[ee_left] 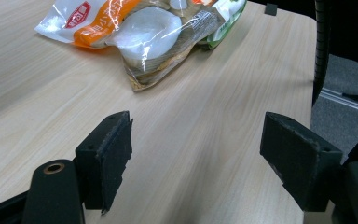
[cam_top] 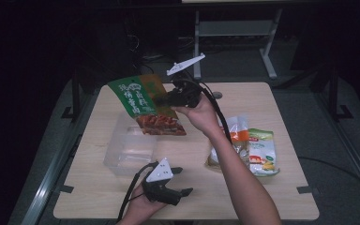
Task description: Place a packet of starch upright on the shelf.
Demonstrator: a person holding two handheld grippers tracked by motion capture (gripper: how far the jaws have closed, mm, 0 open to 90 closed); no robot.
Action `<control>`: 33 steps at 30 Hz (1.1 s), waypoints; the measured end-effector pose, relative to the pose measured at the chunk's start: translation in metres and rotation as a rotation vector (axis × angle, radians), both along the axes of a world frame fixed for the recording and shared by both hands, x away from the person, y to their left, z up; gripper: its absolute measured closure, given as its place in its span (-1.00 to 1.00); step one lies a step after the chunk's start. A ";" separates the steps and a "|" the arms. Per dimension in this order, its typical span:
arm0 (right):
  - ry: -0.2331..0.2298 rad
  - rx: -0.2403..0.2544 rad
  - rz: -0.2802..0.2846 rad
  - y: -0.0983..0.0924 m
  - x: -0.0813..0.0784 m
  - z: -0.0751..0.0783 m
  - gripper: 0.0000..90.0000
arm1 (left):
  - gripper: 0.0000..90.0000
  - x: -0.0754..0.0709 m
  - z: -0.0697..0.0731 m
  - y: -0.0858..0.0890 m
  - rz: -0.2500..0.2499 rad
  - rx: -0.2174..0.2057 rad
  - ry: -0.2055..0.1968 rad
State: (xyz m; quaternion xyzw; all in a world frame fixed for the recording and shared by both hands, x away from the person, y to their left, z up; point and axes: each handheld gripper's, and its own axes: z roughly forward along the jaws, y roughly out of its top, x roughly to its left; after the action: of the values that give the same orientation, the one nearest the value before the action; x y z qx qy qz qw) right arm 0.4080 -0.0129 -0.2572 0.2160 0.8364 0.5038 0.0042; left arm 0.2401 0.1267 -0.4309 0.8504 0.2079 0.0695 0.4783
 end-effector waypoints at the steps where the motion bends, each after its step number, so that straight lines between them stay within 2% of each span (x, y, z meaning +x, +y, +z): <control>1: 0.002 0.002 0.002 0.003 0.001 -0.001 0.99 | -0.45 0.000 0.000 0.000 -0.001 -0.002 0.002; 6: 0.010 0.002 0.023 0.017 0.006 -0.005 0.99 | -0.45 0.000 -0.001 0.000 -0.002 -0.006 -0.002; 10: 0.008 0.006 0.046 0.030 0.008 -0.008 0.99 | -0.45 0.002 -0.001 0.001 -0.004 0.009 -0.001; 11: 0.015 0.010 0.053 0.034 0.008 -0.009 0.99 | -0.45 0.002 -0.002 0.001 0.003 -0.004 0.005; 14: 0.030 0.013 0.068 0.042 0.011 -0.013 0.99 | -0.45 0.002 -0.002 0.001 0.005 -0.006 0.007; 17: 0.033 0.008 0.080 0.051 0.012 -0.018 0.99 | -0.45 0.002 -0.002 0.002 0.008 -0.007 0.006; 22: 0.048 0.015 0.103 0.063 0.015 -0.027 0.99 | -0.45 0.003 -0.002 0.003 0.016 -0.018 0.026; 26: 0.051 0.000 0.122 0.073 0.016 -0.035 0.99 | -0.45 0.004 -0.003 0.004 0.018 -0.007 0.026; 33: 0.093 -0.004 0.143 0.085 0.020 -0.049 0.99 | -0.44 0.002 -0.004 0.002 0.014 -0.007 0.021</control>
State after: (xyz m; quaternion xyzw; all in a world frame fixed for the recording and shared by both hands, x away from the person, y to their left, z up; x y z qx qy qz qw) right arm 0.4279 0.0720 -0.3059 0.1791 0.8498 0.4907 -0.0702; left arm 0.2417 0.1283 -0.4345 0.8479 0.2191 0.0631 0.4786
